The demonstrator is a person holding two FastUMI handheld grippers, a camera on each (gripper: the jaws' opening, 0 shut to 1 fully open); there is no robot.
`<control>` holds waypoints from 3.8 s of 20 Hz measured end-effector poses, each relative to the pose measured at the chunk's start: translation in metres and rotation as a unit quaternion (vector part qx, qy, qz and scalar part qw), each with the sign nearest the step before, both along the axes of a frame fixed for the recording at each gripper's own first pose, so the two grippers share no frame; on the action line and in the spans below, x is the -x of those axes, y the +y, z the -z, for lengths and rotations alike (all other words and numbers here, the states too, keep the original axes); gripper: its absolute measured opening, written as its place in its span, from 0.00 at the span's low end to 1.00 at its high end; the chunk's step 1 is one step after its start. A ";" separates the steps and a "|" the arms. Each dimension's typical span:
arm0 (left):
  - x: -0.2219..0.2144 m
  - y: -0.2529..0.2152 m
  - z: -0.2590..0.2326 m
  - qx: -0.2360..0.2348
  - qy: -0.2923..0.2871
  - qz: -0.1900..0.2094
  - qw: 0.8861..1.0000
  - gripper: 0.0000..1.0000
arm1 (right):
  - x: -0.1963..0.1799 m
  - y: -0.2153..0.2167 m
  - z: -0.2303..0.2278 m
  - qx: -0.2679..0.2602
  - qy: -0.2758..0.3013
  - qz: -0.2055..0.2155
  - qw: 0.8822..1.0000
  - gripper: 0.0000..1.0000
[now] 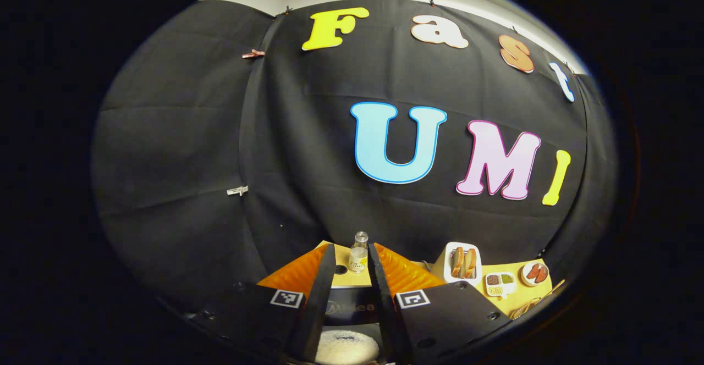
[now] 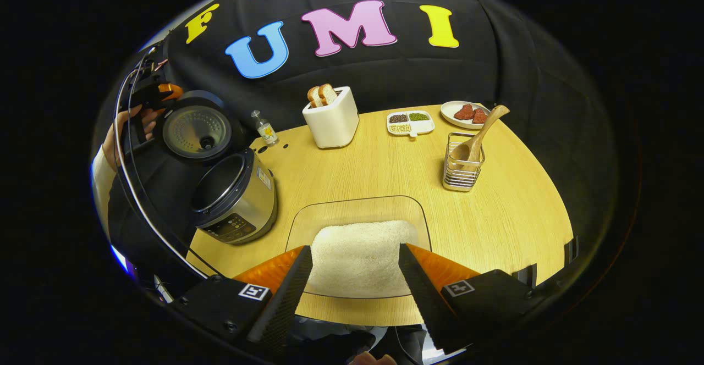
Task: Close the left gripper, press the button to open the rice cooker; take a wooden spoon from the chopstick holder with the right hand, scoop a spoonful of rice and pour it into the rice cooker, then put the wooden spoon back into the chopstick holder.
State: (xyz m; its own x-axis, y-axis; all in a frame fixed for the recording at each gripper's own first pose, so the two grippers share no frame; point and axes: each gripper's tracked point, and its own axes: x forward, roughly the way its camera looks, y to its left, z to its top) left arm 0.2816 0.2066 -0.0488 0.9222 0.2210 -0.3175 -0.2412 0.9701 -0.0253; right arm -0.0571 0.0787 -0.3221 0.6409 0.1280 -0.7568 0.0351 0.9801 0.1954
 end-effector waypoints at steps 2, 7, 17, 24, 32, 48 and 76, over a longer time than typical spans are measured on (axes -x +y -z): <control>0.021 -0.008 0.006 0.003 0.001 -0.003 1.000 0.46 | 0.000 0.000 0.003 -0.014 0.004 0.013 1.000 0.99; 0.074 -0.023 0.037 -0.025 -0.002 -0.017 1.000 0.45 | 0.000 0.012 0.011 -0.015 0.011 0.000 1.000 0.99; 0.138 -0.042 0.117 -0.056 0.025 -0.030 0.998 0.47 | -0.003 0.032 0.019 -0.024 0.019 -0.018 0.999 0.99; 0.164 -0.048 0.174 -0.046 0.071 -0.015 0.996 0.46 | 0.004 0.029 0.025 -0.030 0.028 -0.008 0.999 0.99; 0.180 -0.052 0.195 -0.027 0.089 0.010 0.996 0.47 | 0.005 0.036 0.025 -0.030 0.027 -0.016 0.999 0.99; 0.205 -0.098 0.157 0.044 0.069 0.086 0.993 0.62 | -0.026 0.018 -0.023 -0.039 -0.030 0.019 0.999 0.99; 0.293 -0.258 -0.004 -0.033 -0.074 0.137 0.987 0.61 | -0.042 -0.077 -0.273 0.098 -0.360 -0.029 0.927 0.99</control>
State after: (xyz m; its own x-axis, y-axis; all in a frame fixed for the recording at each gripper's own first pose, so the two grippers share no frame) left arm -0.0118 -0.0509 -0.0452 0.9854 -0.0276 -0.1681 0.0320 0.9992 0.0240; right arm -0.0149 0.0013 -0.0491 0.9854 0.0836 -0.1483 -0.0896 0.9954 -0.0346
